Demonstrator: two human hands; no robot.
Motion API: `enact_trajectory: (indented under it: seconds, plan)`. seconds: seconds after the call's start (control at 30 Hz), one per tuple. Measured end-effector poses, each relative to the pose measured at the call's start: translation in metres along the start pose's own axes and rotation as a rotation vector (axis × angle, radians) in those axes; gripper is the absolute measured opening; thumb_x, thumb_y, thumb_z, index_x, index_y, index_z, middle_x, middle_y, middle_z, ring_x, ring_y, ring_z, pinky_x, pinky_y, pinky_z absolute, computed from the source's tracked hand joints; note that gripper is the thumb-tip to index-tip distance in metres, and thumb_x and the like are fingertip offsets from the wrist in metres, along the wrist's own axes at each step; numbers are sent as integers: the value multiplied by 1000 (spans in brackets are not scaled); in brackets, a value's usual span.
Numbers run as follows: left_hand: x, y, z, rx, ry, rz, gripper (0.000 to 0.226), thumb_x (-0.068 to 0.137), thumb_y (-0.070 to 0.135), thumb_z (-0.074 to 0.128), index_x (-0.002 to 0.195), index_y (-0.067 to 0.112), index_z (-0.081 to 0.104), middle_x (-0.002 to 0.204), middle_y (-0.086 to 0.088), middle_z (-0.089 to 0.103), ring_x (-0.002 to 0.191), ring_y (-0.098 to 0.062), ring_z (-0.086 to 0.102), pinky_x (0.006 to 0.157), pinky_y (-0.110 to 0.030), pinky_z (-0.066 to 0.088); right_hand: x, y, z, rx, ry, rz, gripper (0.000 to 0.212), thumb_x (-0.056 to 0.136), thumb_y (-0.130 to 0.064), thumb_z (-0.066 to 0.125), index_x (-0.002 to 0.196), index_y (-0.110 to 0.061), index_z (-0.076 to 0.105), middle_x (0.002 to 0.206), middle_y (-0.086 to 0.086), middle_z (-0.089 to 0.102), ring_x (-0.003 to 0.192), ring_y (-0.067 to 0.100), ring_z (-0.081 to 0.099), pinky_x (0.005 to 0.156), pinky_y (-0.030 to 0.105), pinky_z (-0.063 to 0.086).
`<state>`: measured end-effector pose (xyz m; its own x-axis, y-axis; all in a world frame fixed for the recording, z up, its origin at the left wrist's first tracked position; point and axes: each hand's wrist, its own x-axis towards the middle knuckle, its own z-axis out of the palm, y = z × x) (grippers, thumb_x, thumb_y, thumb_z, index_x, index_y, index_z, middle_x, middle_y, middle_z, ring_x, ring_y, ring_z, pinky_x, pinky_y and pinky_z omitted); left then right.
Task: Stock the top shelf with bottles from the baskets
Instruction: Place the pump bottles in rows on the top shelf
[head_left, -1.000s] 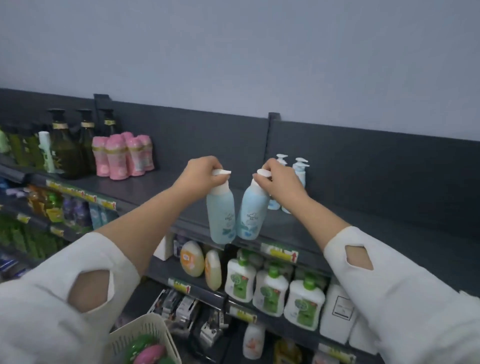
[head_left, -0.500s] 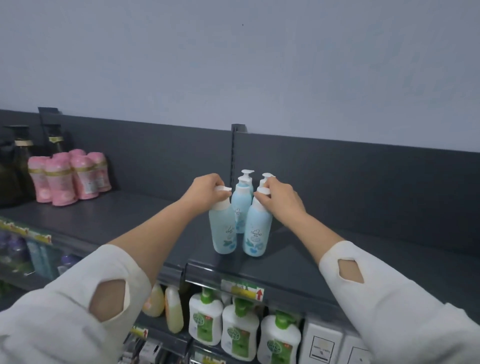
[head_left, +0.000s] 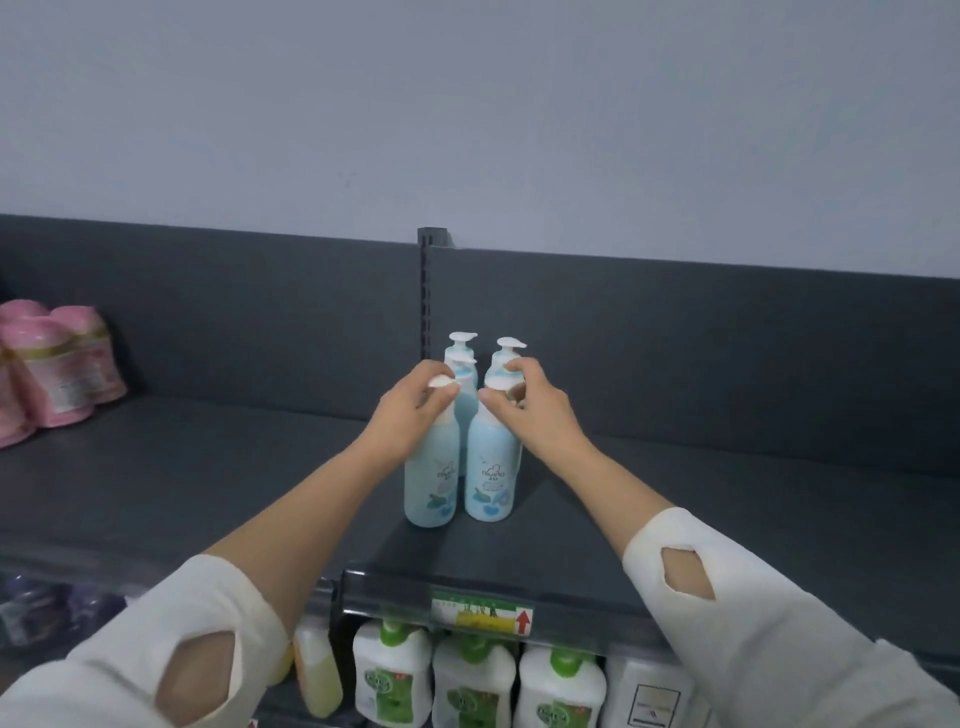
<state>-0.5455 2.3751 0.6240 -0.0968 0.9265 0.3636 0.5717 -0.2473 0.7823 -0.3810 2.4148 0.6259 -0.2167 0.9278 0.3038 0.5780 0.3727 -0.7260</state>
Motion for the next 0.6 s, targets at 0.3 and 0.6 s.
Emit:
enact_trajectory:
  seconds: [0.3, 0.6]
  plan:
    - [-31, -36, 18, -50, 87, -55, 92, 56, 42, 82, 131, 22, 34, 121, 4, 39, 113, -12, 43, 94, -35, 43, -30, 27, 24, 36, -103, 94, 71, 74, -33, 77, 130, -19, 35, 126, 2, 55, 114, 20, 54, 88, 32, 47]
    - [-19, -38, 15, -243, -110, -85, 63, 84, 17, 68, 138, 26, 38, 114, 13, 56, 100, -2, 55, 74, -17, 46, -32, 36, 14, 88, -75, 93, 66, 77, -26, 76, 130, -18, 38, 126, 2, 56, 108, 16, 55, 87, 28, 46]
